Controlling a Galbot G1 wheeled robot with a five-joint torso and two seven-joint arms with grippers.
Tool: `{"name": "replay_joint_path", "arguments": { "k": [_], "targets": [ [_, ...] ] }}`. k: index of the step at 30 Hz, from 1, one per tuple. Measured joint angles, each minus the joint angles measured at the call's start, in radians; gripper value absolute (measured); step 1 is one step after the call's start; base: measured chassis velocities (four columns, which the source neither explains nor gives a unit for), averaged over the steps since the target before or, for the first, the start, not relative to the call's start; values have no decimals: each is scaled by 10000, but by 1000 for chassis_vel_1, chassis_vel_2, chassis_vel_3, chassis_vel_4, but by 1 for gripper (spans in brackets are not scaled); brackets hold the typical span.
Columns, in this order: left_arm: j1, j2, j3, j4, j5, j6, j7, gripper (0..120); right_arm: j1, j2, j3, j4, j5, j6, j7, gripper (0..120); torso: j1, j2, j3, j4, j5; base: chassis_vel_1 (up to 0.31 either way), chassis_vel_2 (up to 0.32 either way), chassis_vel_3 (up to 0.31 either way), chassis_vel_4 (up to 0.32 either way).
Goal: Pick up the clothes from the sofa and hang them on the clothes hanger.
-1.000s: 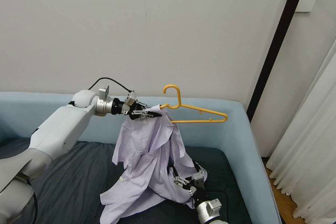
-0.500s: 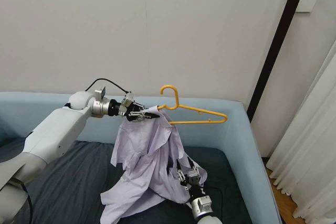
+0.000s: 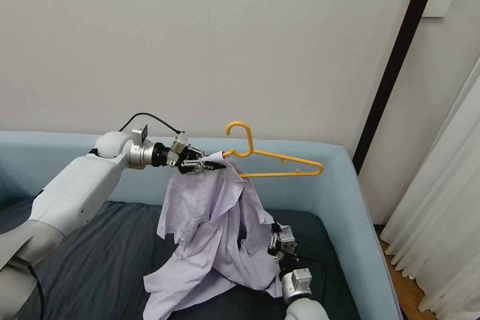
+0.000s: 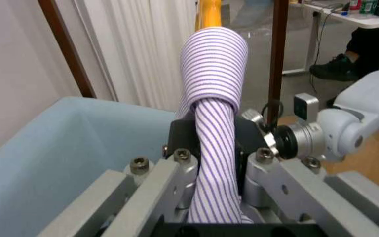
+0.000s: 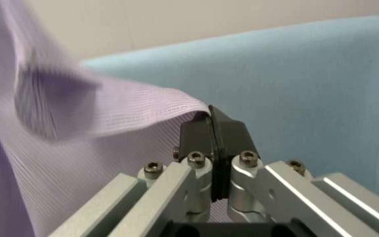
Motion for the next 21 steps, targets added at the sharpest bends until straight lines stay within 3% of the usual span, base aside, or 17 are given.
{"name": "replay_joint_path", "arguments": {
  "k": [13,21],
  "targets": [
    [69,4,-51,-94,-282,-82,90,7,22,-580,733,954,2493,-12,-668,0,1,0,0,0,2,0,0,0,0],
    [126,-98,-47,35,-397,-488,290,7,6,-905,1375,2388,5213,46,-1501,0,0,0,0,0,2,0,0,0,0]
  ]
}}
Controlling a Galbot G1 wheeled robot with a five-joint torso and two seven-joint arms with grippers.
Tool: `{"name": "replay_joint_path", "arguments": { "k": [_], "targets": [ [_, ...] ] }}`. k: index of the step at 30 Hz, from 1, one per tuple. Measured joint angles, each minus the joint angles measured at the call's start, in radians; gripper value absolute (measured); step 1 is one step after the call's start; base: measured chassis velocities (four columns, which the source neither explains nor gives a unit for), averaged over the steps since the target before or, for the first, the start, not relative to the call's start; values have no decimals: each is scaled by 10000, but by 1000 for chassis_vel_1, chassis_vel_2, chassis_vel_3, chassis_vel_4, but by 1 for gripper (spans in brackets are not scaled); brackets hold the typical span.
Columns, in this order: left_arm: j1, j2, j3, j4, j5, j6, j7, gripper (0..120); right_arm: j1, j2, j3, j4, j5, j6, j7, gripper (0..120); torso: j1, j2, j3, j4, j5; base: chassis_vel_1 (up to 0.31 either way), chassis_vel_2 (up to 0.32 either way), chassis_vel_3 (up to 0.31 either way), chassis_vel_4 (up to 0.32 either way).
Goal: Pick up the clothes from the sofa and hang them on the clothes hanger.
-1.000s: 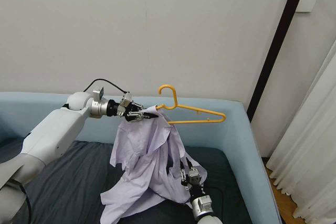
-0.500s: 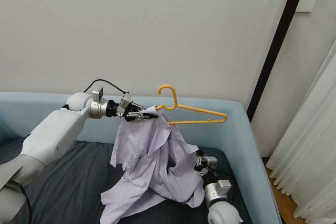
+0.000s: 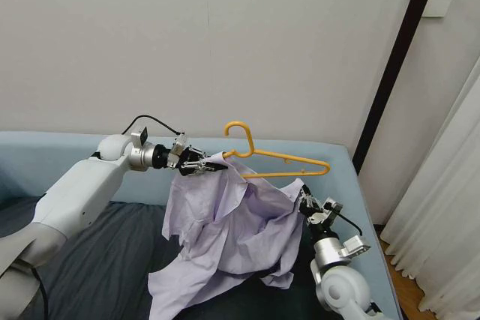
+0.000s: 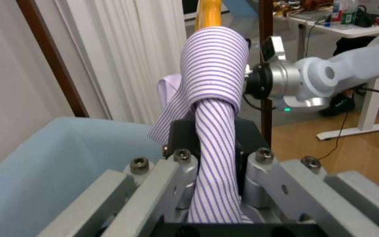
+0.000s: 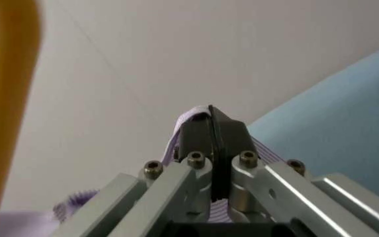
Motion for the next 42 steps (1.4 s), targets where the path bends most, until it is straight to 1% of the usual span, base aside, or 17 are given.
{"name": "replay_joint_path", "arguments": {
  "k": [6,12,18,22,25,26,28,29,33,35,38,39,40,42],
  "targets": [
    [-25,3,33,131,-195,-107,221,7,218,-102,563,264,755,-151,193,0,0,0,0,0,-1,0,0,0,0],
    [-23,110,139,-37,-297,-179,243,7,671,-351,1256,344,1477,-367,291,0,0,0,0,0,-2,0,0,0,0],
    [-57,36,104,-33,-153,-317,33,7,635,-497,1486,558,1484,-472,-152,0,0,-1,0,0,-1,0,0,0,0],
    [-157,17,93,102,-177,-572,-351,7,474,-699,2143,702,942,-542,-735,0,0,0,0,-1,0,0,0,0,0],
    [-190,4,93,160,-178,-614,-408,7,452,-780,2221,752,814,-546,-848,0,0,-1,0,-1,-1,0,0,0,0],
    [-235,-22,92,250,-176,-686,-493,7,401,-903,2322,864,604,-548,-1000,0,0,0,0,0,-2,0,0,0,0],
    [-365,-127,115,421,-47,-814,-659,7,224,-1144,2536,1105,-479,-566,-1408,0,0,0,0,0,-2,0,0,0,0],
    [-365,-127,115,421,-47,-814,-659,7,224,-1144,2536,1105,-479,-566,-1408,0,0,0,0,0,-2,0,0,0,0],
    [-534,-220,227,495,170,-821,-610,7,207,-1455,2585,1131,-1569,-537,-1711,0,0,0,0,0,0,0,0,0,0],
    [-564,-246,234,525,243,-829,-576,7,221,-1519,2591,1140,-1709,-525,-1734,0,0,-1,0,-1,-1,0,0,0,0],
    [-651,-325,247,623,660,-845,-343,7,340,-1774,2593,1192,-2030,-495,-1714,0,0,-1,0,-1,0,0,0,0,0],
    [-686,-355,251,671,928,-880,-223,7,403,-1861,2569,1236,-2050,-498,-1628,0,0,-1,0,0,-2,0,0,0,0],
    [-686,-355,251,671,928,-880,-223,7,403,-1861,2569,1236,-2050,-498,-1628,0,0,-1,0,0,-2,0,0,0,0],
    [-764,-425,257,776,1286,-968,-157,7,481,-1971,2542,1387,-1932,-529,-1507,0,0,-1,0,2,-1,0,0,0,0]
  ]
}}
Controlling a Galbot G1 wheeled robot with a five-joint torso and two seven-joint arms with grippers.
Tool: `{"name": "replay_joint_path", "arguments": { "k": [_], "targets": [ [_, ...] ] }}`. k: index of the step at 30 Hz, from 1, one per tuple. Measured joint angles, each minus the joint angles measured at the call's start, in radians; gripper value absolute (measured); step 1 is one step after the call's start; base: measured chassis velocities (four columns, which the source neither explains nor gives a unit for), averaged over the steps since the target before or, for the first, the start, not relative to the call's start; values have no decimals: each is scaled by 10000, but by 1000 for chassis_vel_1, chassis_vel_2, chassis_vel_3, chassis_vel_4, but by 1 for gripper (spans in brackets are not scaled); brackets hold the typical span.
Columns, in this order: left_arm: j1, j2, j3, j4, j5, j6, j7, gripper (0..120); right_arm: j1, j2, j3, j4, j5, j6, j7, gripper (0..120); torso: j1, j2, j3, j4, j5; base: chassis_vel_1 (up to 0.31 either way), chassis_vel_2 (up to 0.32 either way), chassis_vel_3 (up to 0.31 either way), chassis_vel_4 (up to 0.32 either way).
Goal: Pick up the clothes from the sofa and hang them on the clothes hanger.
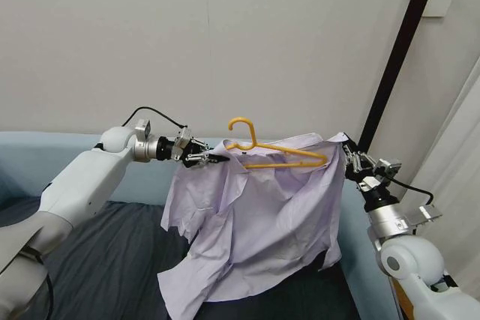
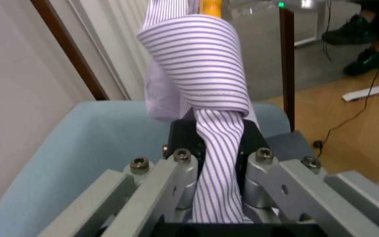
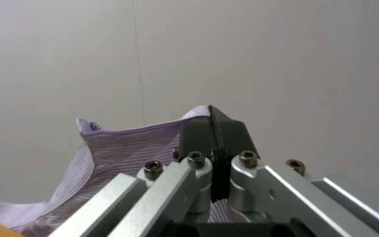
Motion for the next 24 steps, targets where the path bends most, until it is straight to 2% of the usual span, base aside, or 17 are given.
{"name": "replay_joint_path", "arguments": {
  "k": [10,24],
  "targets": [
    [-129,-301,-16,258,-94,-164,-419,7,-465,-62,-69,741,-25,-101,7,0,0,0,-1,-4,0,0,0,0,0],
    [-145,-498,-271,929,617,-340,-669,7,-622,-42,-435,1336,507,237,-486,0,0,0,-1,-2,-1,0,0,0,0]
  ]
}}
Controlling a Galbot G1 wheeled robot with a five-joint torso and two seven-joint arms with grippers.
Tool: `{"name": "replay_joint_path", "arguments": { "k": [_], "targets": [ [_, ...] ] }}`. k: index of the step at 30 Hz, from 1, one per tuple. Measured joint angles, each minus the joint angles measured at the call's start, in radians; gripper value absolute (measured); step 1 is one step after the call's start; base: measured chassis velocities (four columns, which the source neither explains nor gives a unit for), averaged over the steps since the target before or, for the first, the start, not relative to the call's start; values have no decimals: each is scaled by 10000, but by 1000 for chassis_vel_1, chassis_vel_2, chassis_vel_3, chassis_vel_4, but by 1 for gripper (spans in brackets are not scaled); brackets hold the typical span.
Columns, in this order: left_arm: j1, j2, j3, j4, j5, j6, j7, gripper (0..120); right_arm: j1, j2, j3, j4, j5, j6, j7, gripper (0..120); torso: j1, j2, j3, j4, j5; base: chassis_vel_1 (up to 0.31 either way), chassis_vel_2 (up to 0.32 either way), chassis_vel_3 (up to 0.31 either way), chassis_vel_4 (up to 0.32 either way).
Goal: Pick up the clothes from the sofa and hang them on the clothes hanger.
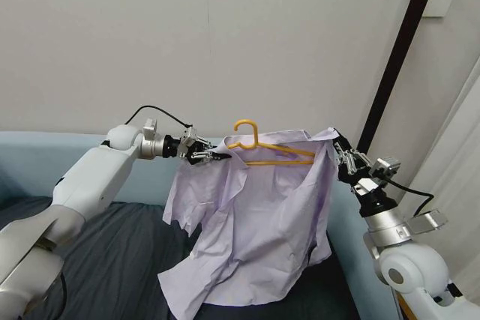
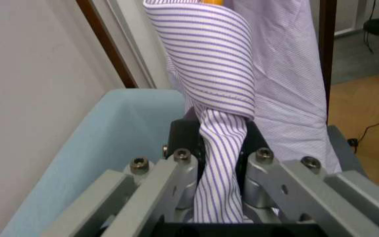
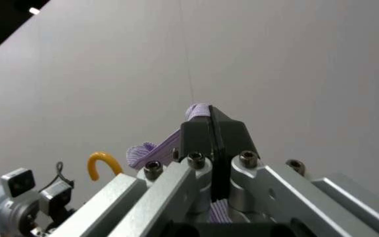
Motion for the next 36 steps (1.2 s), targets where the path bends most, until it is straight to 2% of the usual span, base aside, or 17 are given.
{"name": "replay_joint_path", "arguments": {
  "k": [6,13,19,25,29,36],
  "targets": [
    [458,-33,-6,-366,234,0,-173,7,18,131,-614,-45,-59,357,-390,0,0,0,1,2,-1,0,0,0,0],
    [1099,-360,-114,-789,-145,132,-1109,7,-269,521,-1245,-330,-862,619,-696,0,0,0,0,-1,0,0,0,0,0],
    [1216,-488,9,-970,-879,374,-1235,7,-614,701,-1484,-873,-2410,657,-444,0,0,0,0,-2,2,0,0,0,0],
    [1107,-434,208,-1286,-1253,593,-989,7,-810,901,-1486,-1789,-5179,1041,-395,0,0,0,0,0,1,0,0,0,0],
    [978,-396,308,-1311,-1352,620,-970,7,-929,978,-1509,-1996,-5779,1172,-450,0,0,0,0,-1,2,0,0,0,0],
    [829,-335,401,-1329,-1506,644,-1008,7,-1130,1074,-1648,-2137,-6005,1224,-677,0,0,-1,1,1,1,0,0,0,0]
  ]
}}
